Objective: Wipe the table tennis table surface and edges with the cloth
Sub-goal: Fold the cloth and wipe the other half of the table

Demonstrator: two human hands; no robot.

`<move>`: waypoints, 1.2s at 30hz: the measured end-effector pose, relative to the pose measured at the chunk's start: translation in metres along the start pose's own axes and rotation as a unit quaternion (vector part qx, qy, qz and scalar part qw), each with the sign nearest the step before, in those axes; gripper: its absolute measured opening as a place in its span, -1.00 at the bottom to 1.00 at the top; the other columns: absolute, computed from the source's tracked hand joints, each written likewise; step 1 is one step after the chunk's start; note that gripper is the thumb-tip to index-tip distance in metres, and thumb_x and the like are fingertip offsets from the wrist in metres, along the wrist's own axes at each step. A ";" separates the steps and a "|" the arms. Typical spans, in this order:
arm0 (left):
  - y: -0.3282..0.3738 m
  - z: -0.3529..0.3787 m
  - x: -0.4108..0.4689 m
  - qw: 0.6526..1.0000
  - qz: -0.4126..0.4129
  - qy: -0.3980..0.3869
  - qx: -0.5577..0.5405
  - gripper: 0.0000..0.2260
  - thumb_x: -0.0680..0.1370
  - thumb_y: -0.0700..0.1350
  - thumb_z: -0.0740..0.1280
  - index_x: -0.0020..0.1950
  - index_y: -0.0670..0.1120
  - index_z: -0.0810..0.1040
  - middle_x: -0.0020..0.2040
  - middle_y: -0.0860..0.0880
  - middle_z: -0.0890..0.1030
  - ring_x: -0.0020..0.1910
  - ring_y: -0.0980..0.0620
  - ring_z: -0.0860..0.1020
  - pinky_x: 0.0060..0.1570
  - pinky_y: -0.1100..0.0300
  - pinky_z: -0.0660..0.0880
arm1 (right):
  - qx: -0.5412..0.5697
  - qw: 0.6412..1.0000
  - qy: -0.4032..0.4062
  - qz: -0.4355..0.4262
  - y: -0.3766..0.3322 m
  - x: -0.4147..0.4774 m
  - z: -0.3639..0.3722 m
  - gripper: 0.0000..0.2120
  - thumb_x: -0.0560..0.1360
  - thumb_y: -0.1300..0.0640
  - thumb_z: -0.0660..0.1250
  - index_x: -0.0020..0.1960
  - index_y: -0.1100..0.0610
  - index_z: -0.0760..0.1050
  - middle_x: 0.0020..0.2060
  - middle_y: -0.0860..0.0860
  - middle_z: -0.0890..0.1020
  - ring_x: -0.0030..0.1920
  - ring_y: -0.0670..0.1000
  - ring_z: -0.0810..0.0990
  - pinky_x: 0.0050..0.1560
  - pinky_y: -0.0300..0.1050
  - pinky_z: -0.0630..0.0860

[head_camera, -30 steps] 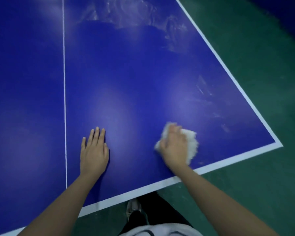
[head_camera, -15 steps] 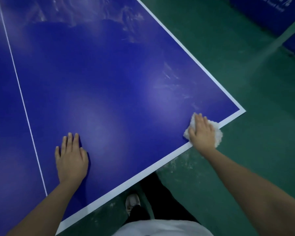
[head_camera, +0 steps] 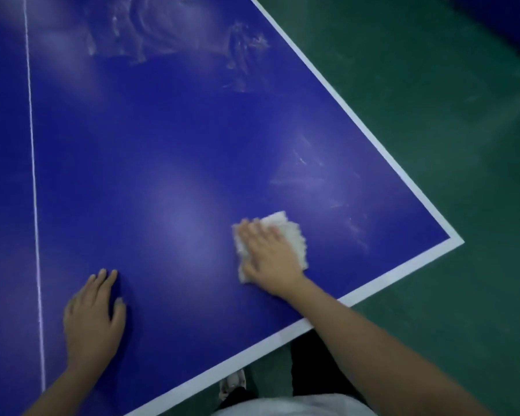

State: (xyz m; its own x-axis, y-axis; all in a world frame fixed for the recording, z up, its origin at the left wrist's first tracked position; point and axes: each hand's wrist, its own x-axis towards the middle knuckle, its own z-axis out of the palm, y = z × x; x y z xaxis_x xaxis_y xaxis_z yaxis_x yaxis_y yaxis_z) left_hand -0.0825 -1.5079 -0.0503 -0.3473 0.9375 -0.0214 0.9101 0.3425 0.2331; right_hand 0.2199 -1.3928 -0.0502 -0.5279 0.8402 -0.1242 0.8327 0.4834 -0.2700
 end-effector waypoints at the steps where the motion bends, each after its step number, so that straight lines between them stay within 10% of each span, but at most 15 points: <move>1: 0.001 -0.002 0.003 1.000 -0.011 0.003 0.008 -0.51 0.48 -0.02 0.10 0.31 -0.25 0.46 0.31 -0.28 0.47 0.31 -0.30 0.39 0.20 -0.28 0.30 | 0.000 0.998 0.022 0.065 0.038 0.000 -0.012 -0.40 0.55 0.00 0.15 0.53 0.08 0.06 0.51 0.05 0.16 0.51 0.07 0.10 0.45 -0.01 -0.03; 8: 0.085 0.001 0.046 0.992 -0.109 0.054 -0.016 -0.50 0.45 0.07 0.06 0.22 -0.23 0.42 0.17 -0.32 0.48 0.14 -0.35 0.42 0.13 -0.31 0.31 | -0.025 0.933 0.088 0.349 0.191 -0.027 -0.059 -0.46 0.60 0.03 0.01 0.54 0.15 0.02 0.50 0.12 0.17 0.50 0.13 0.12 0.46 0.11 0.08; 12: 0.158 0.017 0.082 0.994 -0.063 0.062 -0.069 -0.56 0.48 -0.05 0.11 0.28 -0.24 0.41 0.27 -0.26 0.46 0.25 -0.29 0.40 0.22 -0.24 0.24 | -0.053 0.999 -0.001 0.005 0.122 -0.042 -0.038 -0.41 0.48 0.01 0.07 0.48 0.17 0.20 0.40 0.11 0.37 0.37 0.16 0.38 0.36 0.10 0.27; 17: 0.205 0.041 0.130 0.995 -0.032 0.055 -0.074 -0.61 0.57 -0.10 0.14 0.38 -0.18 0.35 0.40 -0.21 0.37 0.36 -0.20 0.33 0.33 -0.14 0.16 | -0.076 0.944 -0.093 -0.306 0.134 0.036 -0.053 -0.39 0.49 -0.06 0.14 0.49 0.09 0.19 0.45 0.03 0.32 0.44 0.08 0.27 0.43 0.05 0.14; 26: 0.225 0.055 0.149 0.994 -0.095 0.050 -0.014 -0.61 0.58 -0.16 0.18 0.42 -0.15 0.31 0.46 -0.16 0.29 0.46 -0.13 0.21 0.41 -0.10 0.04 | -0.031 0.982 0.063 0.175 0.253 0.220 -0.108 -0.45 0.59 0.00 0.02 0.54 0.10 0.02 0.52 0.15 0.08 0.52 0.16 0.01 0.46 0.08 -0.07; 30: 0.226 0.054 0.150 0.994 -0.101 0.046 -0.010 -0.61 0.58 -0.17 0.19 0.42 -0.14 0.31 0.46 -0.15 0.29 0.45 -0.12 0.21 0.41 -0.09 0.03 | -0.019 0.997 0.027 -0.072 0.173 0.171 -0.079 -0.45 0.49 0.05 0.07 0.45 0.21 0.23 0.38 0.23 0.35 0.37 0.23 0.31 0.32 0.06 0.15; 33: 0.226 0.055 0.150 0.993 -0.103 0.047 -0.010 -0.61 0.58 -0.17 0.19 0.42 -0.14 0.31 0.46 -0.15 0.29 0.45 -0.12 0.21 0.41 -0.08 0.02 | -0.054 0.934 -0.065 -0.347 0.122 0.082 -0.059 -0.41 0.42 -0.04 0.07 0.41 0.15 0.33 0.31 0.13 0.46 0.29 0.16 0.43 0.29 0.06 0.29; 36: 0.226 0.054 0.149 0.993 -0.103 0.048 -0.010 -0.61 0.58 -0.16 0.18 0.42 -0.15 0.31 0.46 -0.15 0.29 0.45 -0.12 0.21 0.41 -0.09 0.03 | -0.079 0.890 -0.143 -0.425 0.142 0.054 -0.061 -0.34 0.43 -0.15 0.25 0.45 0.12 0.30 0.38 0.05 0.43 0.37 0.06 0.39 0.38 0.00 0.23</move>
State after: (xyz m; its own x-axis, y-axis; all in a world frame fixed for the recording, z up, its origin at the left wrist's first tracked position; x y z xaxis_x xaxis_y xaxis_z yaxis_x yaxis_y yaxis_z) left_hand 0.0836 -1.2871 -0.0537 -0.5470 0.8369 0.0209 0.8126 0.5248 0.2534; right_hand 0.3198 -1.2642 -0.0365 -0.9806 0.0680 -0.1838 0.1133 0.9620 -0.2484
